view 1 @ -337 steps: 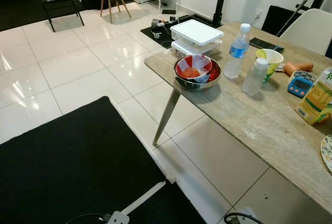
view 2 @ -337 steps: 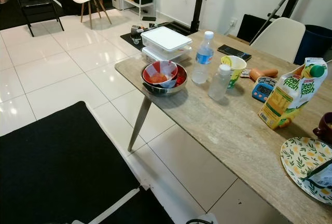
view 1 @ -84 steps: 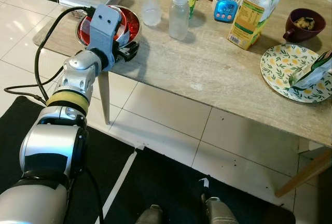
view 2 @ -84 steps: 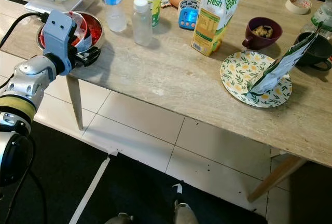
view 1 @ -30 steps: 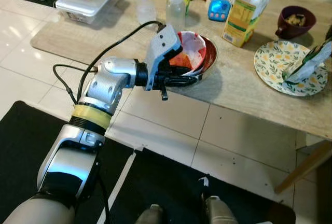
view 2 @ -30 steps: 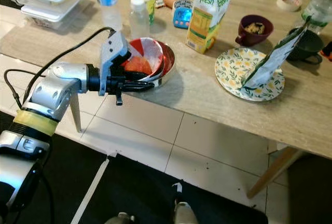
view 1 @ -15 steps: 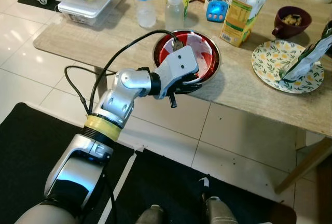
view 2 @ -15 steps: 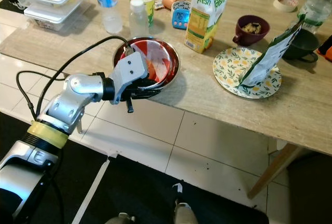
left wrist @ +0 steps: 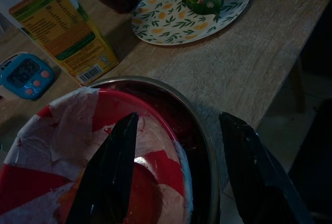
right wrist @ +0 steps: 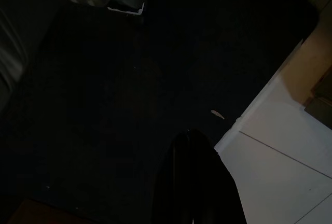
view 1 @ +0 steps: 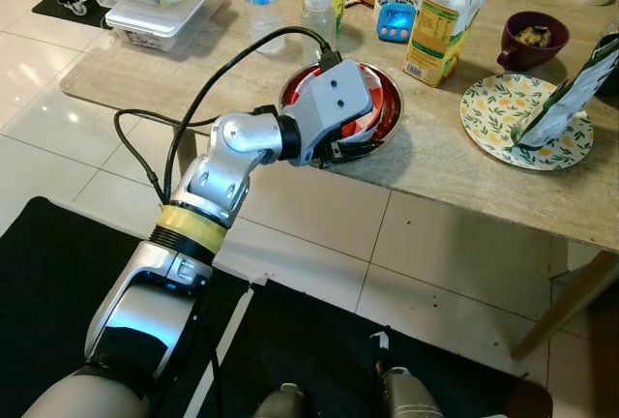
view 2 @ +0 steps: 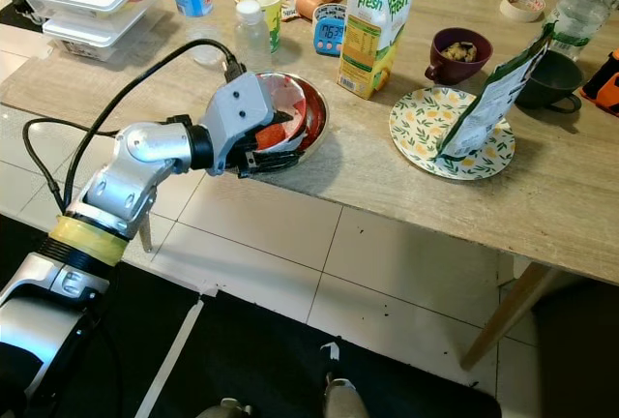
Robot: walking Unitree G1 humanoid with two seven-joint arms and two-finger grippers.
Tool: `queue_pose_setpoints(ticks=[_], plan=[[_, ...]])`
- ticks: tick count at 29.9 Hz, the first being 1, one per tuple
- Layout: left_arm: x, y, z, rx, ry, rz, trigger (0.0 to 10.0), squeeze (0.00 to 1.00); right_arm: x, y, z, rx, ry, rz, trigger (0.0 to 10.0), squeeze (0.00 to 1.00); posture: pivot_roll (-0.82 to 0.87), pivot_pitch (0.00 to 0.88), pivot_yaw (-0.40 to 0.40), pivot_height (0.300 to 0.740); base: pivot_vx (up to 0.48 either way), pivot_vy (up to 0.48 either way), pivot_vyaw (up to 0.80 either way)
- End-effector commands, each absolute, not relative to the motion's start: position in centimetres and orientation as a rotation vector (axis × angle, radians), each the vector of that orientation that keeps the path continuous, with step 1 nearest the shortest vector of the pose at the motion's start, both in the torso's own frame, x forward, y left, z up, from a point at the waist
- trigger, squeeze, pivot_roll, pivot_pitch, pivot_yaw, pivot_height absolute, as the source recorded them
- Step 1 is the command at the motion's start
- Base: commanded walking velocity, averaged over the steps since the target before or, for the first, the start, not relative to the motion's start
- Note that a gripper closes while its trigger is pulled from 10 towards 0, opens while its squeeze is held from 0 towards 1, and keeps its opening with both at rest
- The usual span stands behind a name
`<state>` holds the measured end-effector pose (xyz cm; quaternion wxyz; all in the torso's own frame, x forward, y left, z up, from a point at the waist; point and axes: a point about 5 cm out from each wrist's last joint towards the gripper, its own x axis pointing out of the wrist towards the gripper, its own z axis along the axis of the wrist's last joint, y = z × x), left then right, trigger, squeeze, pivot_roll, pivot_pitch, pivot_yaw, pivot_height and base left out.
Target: Restocking fridge
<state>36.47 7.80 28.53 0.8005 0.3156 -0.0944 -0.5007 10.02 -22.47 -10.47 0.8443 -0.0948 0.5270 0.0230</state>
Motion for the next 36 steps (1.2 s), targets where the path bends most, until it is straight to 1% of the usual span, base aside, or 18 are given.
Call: queue_pose_setpoints(ticks=[1,5,8,13,25,36], plan=[[36.7,8.5,29.0,0.687,-0.198,-1.042,10.0,0.00,8.1,-20.8,-11.3,-0.171,1.188,0.092,10.0,0.00,-0.09,0.300,0.058,0.740,0.000,0.000,0.00],[37.2,9.2,29.0,0.711,-0.166,-1.000,10.0,0.00,8.2,-20.7,-11.3,-0.170,1.187,0.093,10.0,0.00,-0.09,0.297,0.059,0.740,0.000,0.000,0.00],[37.8,10.0,28.5,0.707,-0.090,-0.961,10.0,0.00,8.3,-20.6,-11.3,-0.170,1.186,0.092,10.0,0.00,-0.09,0.291,0.060,0.740,0.000,0.000,0.00],[37.9,10.1,28.2,0.706,-0.073,-0.957,10.0,0.00,8.3,-20.6,-11.3,-0.170,1.186,0.091,10.0,0.00,-0.09,0.289,0.060,0.740,0.000,0.000,0.00],[37.9,9.2,27.1,0.686,-0.051,-0.997,10.0,0.00,8.4,-20.8,-11.3,-0.169,1.183,0.082,10.0,0.00,-0.10,0.279,0.061,0.740,0.000,0.000,0.00],[36.6,8.5,27.4,0.697,-0.048,-1.119,10.0,0.00,8.6,-20.5,-11.3,-0.164,1.185,0.089,10.0,0.00,-0.10,0.265,0.059,0.740,0.000,0.000,0.00]])
